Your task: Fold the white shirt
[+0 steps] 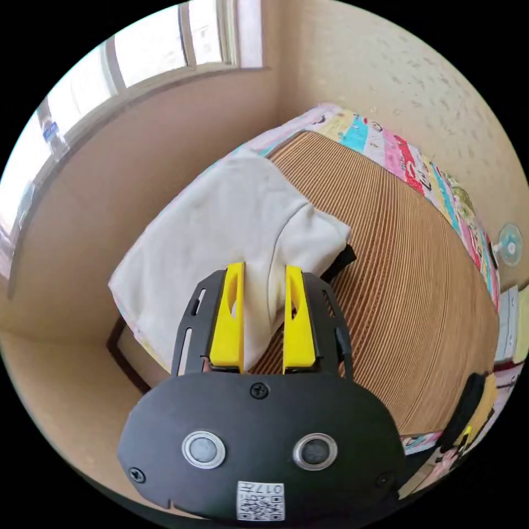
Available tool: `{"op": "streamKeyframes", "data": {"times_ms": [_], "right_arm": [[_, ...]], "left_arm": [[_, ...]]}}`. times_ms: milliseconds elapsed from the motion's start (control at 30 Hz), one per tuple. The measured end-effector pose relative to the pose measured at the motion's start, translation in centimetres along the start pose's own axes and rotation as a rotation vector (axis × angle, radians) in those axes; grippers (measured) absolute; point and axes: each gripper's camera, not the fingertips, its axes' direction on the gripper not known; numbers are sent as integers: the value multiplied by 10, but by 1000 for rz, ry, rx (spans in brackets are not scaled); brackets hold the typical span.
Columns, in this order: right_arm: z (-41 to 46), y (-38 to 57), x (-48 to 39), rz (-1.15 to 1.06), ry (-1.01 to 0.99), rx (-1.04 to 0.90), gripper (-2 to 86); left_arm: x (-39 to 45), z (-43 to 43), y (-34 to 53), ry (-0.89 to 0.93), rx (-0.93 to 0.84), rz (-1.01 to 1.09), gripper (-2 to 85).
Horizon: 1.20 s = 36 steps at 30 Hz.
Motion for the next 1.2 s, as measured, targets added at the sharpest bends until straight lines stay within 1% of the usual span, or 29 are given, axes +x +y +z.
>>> {"op": "streamKeyframes", "data": {"times_ms": [33,67,100,133,233,333,400,433,467,500,533,567,600,633,667,700,733,767,800,833,933,1000,1033,1100,1133,1200], "right_arm": [[1,1,0,0,11,-11,6],[4,3,0,-2,54,-47,6],[8,3,-1,-3,110,-91,6],[11,3,-1,-4,134,-111,6],[19,-1,0,-5,177,-159,6],[23,-8,9,20,140,-150,5],[28,-16,17,52,70,-130,5],[28,-18,19,55,46,-120,5],[29,-22,21,56,-12,-95,5],[28,-26,22,55,-70,-65,5],[28,-28,22,55,-97,-52,5],[27,-32,23,47,-154,-32,5],[26,-36,22,30,-200,-19,5],[25,-37,21,21,-215,-11,5],[22,-37,19,2,-233,6,5],[18,-36,18,-14,-247,20,5],[17,-36,19,-20,-253,24,5],[15,-34,20,-25,-263,24,5],[14,-32,23,-25,-267,14,5],[13,-31,25,-25,-267,6,5],[9,-28,32,-41,-268,-25,5],[7,-27,37,-59,-275,-35,5],[7,-27,38,-59,-281,-36,5],[8,-32,44,-42,-324,-32,5],[8,-33,44,-37,-338,-28,5],[9,-39,46,-16,-377,-14,5]], "left_arm": [[1,1,3,10,21,-33,99],[5,2,9,20,58,-88,83],[12,4,13,37,56,-111,66],[16,3,15,52,56,-115,58],[37,-24,30,192,144,-64,40],[64,-78,58,431,264,87,37],[102,-130,102,673,363,308,37],[113,-142,117,725,380,375,37],[137,-160,149,818,397,510,38],[163,-171,183,898,385,647,39],[174,-172,199,934,374,702,40],[196,-169,233,1012,335,786,42],[217,-156,263,1071,271,819,45],[226,-146,277,1085,231,817,46],[244,-119,301,1076,134,769,55],[256,-88,322,1059,51,675,64],[259,-71,333,1052,23,614,69],[261,-41,353,1059,-20,487,74],[266,-19,370,1065,-59,420,76],[270,-13,377,1052,-74,407,77],[313,-14,399,886,-60,417,86],[369,-19,404,681,-52,438,126],[383,-19,407,630,-35,430,134],[441,-16,418,541,64,470,135],[456,-12,421,524,77,479,135],[506,24,427,408,70,476,137]]}}
